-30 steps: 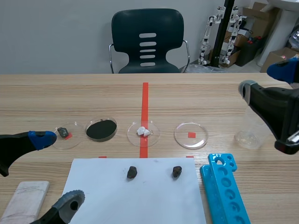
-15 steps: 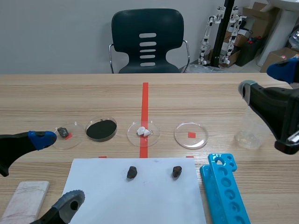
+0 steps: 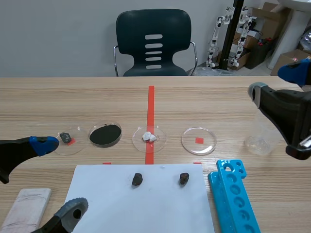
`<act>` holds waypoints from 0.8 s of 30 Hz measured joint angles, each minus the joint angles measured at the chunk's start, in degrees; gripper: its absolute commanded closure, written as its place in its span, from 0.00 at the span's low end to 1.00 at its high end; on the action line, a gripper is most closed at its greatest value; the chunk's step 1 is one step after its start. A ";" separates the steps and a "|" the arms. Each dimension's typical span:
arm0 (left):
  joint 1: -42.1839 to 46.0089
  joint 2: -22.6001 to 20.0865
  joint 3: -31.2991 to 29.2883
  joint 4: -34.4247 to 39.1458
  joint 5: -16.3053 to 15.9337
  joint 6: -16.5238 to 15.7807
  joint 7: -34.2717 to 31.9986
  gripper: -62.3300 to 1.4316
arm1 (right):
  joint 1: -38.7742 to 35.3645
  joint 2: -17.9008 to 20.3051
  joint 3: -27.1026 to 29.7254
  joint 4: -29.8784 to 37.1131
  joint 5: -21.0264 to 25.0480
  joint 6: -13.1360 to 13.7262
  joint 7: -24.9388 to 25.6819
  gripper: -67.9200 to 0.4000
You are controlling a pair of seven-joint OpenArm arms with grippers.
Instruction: Put the dropper in the beaker
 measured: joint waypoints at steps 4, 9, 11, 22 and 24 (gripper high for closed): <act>0.00 0.00 0.00 0.00 0.00 0.00 0.00 0.00 | 0.00 0.00 0.00 0.00 0.00 0.00 0.22 0.48; 0.00 0.00 0.00 0.00 0.00 0.00 0.00 0.00 | 0.00 0.00 0.00 0.00 0.00 0.00 0.22 0.48; 0.00 0.00 0.00 0.00 0.00 0.00 0.00 0.00 | 0.00 0.00 0.00 0.00 0.00 0.00 0.22 0.48; 0.00 0.00 0.00 0.00 0.00 0.00 0.00 0.00 | 0.00 0.00 0.00 0.00 0.00 0.00 1.05 0.48; 0.00 0.00 0.00 0.00 0.00 0.00 0.00 0.00 | 0.00 0.00 0.00 0.00 0.00 0.00 1.05 0.48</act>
